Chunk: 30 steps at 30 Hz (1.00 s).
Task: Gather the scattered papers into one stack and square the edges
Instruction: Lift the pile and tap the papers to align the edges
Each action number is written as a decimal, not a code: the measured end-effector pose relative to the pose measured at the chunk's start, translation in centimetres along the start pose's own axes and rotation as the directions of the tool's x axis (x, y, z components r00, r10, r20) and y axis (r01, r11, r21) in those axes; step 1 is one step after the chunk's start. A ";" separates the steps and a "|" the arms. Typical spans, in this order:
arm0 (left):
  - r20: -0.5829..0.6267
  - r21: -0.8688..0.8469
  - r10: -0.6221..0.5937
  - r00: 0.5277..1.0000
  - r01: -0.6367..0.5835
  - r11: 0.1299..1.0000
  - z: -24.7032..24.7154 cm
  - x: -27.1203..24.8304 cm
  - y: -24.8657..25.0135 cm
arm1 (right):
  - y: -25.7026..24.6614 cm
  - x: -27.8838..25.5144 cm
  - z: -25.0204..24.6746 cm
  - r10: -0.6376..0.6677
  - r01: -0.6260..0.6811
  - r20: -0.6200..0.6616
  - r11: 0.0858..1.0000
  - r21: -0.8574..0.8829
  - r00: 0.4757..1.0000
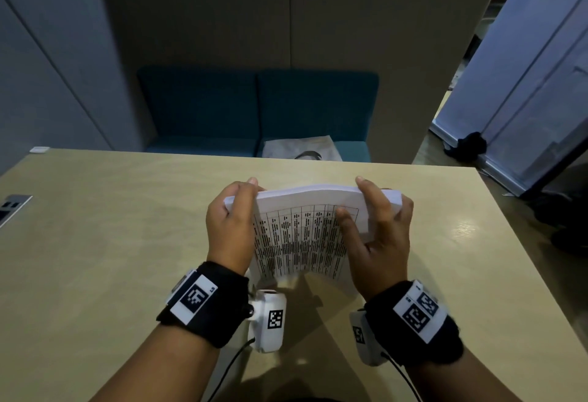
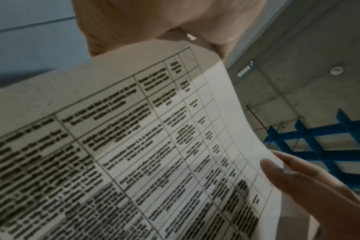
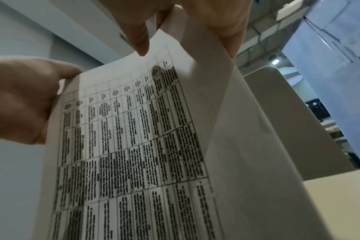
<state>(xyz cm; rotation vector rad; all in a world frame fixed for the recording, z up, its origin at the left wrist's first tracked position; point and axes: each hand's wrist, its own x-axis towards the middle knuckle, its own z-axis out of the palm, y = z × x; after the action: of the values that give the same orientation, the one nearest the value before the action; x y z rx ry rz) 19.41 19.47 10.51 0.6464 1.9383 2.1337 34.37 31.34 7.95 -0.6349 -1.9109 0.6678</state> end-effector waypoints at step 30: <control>0.253 -0.098 -0.068 0.965 0.095 0.991 -0.6 1.1 -1.8 | 0.5 1.9 -0.1 0.146 -0.140 -0.042 0.984 0.111 0.988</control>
<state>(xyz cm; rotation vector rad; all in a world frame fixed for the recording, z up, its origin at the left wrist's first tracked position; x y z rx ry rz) 17.90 19.58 8.89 0.7593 1.6749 1.9850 33.85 33.02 8.79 -0.7181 -1.7822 0.8331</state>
